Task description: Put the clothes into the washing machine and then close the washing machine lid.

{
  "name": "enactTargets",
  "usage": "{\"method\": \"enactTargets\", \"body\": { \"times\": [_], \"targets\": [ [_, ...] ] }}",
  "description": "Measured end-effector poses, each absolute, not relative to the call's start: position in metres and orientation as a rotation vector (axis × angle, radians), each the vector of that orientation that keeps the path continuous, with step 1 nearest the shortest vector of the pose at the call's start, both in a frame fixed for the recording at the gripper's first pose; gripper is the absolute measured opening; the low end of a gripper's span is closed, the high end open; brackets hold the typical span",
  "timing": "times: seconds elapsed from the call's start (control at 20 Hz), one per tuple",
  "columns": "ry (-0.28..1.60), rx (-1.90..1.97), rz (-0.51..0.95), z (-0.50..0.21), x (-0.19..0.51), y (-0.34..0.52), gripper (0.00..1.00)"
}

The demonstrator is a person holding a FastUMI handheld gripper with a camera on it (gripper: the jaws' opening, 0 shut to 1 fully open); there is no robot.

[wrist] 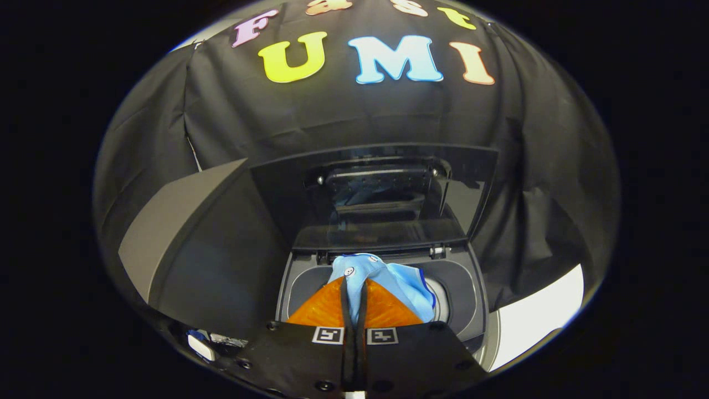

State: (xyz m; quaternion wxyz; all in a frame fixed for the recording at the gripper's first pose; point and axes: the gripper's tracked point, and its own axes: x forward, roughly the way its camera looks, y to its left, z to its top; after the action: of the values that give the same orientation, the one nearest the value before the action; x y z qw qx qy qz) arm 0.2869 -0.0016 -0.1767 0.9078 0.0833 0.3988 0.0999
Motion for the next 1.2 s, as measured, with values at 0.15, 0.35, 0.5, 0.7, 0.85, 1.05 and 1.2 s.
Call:
{"method": "enactTargets", "body": {
  "times": [0.15,0.35,0.5,0.7,0.85,1.05,1.2],
  "targets": [
    [0.863,0.167,0.187,-0.206,0.292,-0.002,0.01],
    [0.89,0.111,0.145,-0.245,0.302,-0.005,0.01],
    [0.962,0.086,0.134,-0.28,0.294,-0.001,0.01],
    [1.064,0.026,0.139,-0.322,0.279,0.001,0.02],
    [1.124,0.064,0.132,-0.341,0.266,0.004,0.02],
    [1.149,0.102,0.108,-0.35,0.259,0.002,0.02],
    [1.136,0.091,0.108,-0.347,0.262,0.001,0.01]
  ]
}}
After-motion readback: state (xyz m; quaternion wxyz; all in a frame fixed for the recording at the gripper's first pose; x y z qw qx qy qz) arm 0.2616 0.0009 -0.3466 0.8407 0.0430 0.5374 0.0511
